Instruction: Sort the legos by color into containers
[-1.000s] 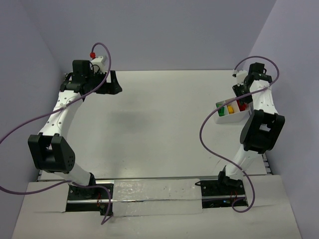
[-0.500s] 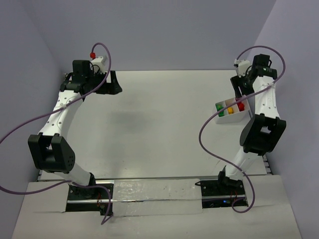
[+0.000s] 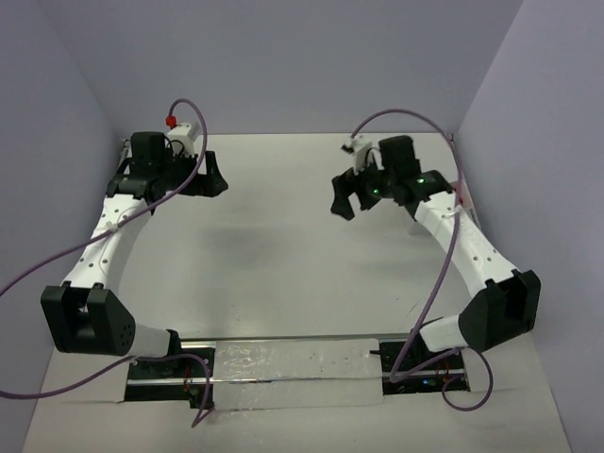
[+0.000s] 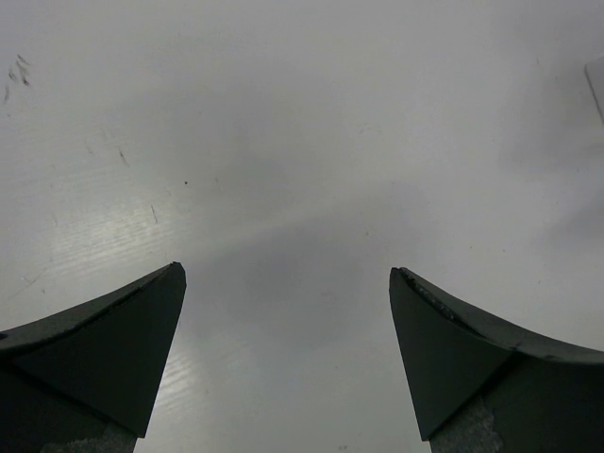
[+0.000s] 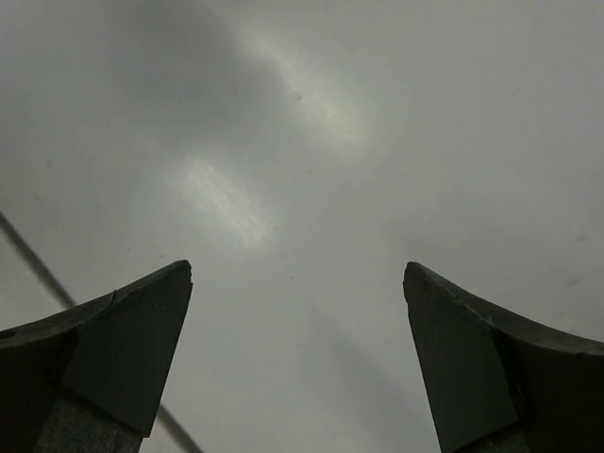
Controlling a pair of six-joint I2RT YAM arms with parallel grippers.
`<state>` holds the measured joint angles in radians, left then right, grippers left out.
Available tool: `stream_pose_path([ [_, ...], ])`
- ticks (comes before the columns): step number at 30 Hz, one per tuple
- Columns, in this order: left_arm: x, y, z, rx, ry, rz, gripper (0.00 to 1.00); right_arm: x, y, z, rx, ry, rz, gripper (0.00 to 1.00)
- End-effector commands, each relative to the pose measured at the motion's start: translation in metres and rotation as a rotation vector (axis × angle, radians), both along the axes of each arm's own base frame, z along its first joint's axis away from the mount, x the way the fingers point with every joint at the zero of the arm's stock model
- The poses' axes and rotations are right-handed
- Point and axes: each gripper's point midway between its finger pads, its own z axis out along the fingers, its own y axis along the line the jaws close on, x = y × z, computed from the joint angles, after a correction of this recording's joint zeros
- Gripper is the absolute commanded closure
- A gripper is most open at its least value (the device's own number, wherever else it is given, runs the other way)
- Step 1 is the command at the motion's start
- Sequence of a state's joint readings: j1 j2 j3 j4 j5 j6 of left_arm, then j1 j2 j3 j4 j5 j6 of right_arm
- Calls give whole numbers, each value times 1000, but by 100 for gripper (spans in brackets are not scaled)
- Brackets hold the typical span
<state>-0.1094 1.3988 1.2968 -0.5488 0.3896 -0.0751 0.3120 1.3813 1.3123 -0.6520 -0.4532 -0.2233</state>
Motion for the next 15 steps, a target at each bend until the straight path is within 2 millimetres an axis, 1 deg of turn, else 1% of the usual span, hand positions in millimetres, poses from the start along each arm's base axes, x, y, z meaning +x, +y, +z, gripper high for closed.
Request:
stream_pose_path([
  [1, -14, 7, -5, 36, -43, -11, 1, 9, 26, -4, 72, -81, -144, 0],
  [3, -26, 8, -20, 40, -23, -22, 1, 2, 24, -11, 56, -98, -200, 0],
  [4, -30, 8, -27, 45, -13, -29, 1, -1, 25, -10, 72, -100, -215, 0],
  [6, -35, 11, -30, 55, -6, -20, 1, -4, 25, -8, 85, -117, -222, 0],
  [10, -39, 19, -32, 105, -21, -13, 1, -4, 20, -4, 86, -142, -244, 0],
  [13, -40, 20, -25, 106, -45, -2, 1, -3, 20, 0, 89, -147, -244, 0],
  [15, -40, 21, -25, 105, -53, 2, 1, -3, 21, 1, 91, -147, -243, 0],
])
